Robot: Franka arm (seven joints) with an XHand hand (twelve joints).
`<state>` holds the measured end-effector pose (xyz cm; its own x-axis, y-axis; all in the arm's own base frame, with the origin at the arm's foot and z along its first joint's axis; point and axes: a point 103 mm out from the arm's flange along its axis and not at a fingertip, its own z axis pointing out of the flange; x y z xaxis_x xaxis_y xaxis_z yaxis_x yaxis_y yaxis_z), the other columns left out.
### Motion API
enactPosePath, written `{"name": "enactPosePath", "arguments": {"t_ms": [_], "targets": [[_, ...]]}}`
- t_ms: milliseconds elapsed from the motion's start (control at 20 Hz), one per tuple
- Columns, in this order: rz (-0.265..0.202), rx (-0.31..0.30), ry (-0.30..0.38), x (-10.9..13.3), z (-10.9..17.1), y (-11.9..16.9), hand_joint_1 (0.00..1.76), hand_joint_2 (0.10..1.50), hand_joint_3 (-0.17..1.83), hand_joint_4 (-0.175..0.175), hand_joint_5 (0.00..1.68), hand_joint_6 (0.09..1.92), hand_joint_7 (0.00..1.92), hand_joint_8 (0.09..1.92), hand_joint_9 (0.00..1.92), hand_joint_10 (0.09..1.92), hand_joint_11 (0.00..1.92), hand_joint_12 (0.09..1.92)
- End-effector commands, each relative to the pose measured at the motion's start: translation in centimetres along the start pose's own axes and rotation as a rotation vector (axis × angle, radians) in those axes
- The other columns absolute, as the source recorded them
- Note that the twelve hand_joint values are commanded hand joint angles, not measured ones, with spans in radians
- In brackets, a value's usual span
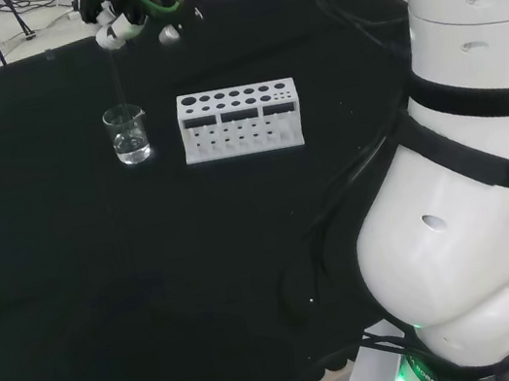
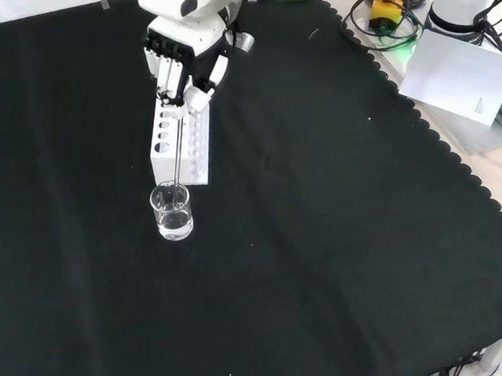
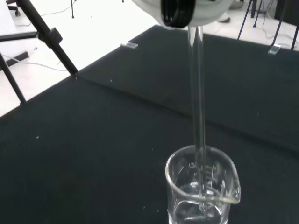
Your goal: Put the glass rod back on the white test tube rack.
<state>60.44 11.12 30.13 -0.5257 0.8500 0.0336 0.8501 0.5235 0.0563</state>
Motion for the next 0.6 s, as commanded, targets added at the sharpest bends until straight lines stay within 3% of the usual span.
{"name": "enactPosePath", "arguments": {"t_ms": [50, 600], "targets": [[0.020, -0.042, -0.019, 0.1, -3.1, -1.0, 1.30, 0.89, 0.34, -0.175, 1.17, 0.44, 1.11, 1.15, 1.74, 0.75, 1.66, 0.66], [0.097, -0.094, -0.029, -2.6, -7.6, -3.4, 1.30, 0.88, 0.35, -0.175, 1.17, 0.44, 1.12, 1.15, 1.74, 0.75, 1.66, 0.66]]}}
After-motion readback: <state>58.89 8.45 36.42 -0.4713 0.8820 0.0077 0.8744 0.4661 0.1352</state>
